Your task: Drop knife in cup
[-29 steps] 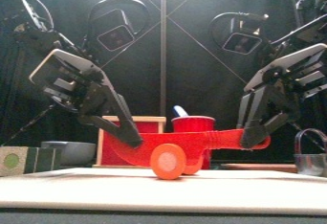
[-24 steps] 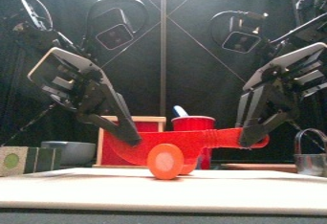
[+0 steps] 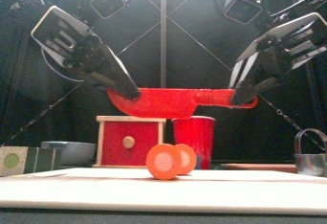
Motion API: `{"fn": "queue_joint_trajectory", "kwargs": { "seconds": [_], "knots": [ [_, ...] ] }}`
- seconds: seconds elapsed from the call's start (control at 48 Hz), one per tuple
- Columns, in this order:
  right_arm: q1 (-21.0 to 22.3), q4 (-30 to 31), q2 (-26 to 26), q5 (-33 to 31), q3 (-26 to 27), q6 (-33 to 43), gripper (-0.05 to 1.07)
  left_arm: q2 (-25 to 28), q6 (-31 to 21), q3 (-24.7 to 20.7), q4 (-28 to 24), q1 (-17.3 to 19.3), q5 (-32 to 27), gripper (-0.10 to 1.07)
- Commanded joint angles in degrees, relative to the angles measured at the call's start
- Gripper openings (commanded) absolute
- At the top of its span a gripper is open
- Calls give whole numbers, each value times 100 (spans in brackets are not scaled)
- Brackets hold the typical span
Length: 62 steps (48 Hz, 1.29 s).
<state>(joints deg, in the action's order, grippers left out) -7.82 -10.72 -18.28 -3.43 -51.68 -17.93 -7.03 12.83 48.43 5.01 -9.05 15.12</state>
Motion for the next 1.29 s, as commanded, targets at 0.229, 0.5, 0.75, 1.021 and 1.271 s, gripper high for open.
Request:
{"fn": "queue_joint_trajectory", "kwargs": {
  "seconds": [0.229, 0.5, 0.75, 1.021, 1.271],
  "knots": [
    [229, 97, -1037, -562, -53, -9, 21, -26, 35, -185, -123, 141, 1037, 85],
    [457, -782, -1371, -879, -255, 0, 22, -26, 26, -35, -35, 158, 1521, 93],
    [1793, -1020, -2048, -2698, 211, 9, 22, -35, 26, 88, 211, 176, 1521, 93],
    [3155, -264, -2127, -4939, 1283, -18, 22, -105, 149, 369, 483, 237, 1564, 93],
    [3234, 949, -1793, -5458, 2013, -44, 22, -255, 220, 642, 501, 343, 1582, 93]
  ]
}}
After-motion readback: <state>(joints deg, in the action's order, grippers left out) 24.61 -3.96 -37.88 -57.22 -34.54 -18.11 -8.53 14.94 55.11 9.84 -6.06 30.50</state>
